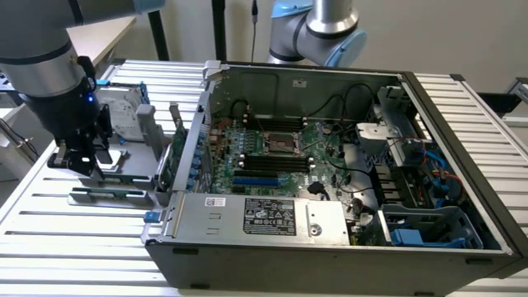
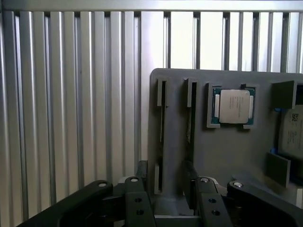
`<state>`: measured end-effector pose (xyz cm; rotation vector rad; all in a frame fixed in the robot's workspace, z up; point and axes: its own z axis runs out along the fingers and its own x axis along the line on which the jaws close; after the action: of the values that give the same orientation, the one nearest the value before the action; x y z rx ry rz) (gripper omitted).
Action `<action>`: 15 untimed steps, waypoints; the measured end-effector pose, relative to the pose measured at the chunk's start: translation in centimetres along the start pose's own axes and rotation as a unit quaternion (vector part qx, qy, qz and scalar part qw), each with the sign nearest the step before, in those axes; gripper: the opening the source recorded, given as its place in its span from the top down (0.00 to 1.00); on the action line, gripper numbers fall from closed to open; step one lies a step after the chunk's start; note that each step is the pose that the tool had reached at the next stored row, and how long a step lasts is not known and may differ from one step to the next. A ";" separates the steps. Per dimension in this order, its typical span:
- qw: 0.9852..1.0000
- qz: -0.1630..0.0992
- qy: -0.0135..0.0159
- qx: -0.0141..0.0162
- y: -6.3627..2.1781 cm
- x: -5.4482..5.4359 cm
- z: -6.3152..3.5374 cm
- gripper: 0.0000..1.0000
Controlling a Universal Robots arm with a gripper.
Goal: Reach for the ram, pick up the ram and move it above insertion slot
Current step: 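Pick up the ram and move it above insertion slot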
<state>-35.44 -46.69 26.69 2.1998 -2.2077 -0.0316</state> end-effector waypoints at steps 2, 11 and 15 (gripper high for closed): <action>1.000 0.000 0.000 0.000 0.08 0.0 0.37 0.58; 1.000 0.000 0.000 0.000 0.09 0.0 2.00 0.58; 1.000 -0.001 0.000 0.000 0.07 0.0 2.72 0.58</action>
<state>-35.59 -46.69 23.97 2.2019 -2.2055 -0.0315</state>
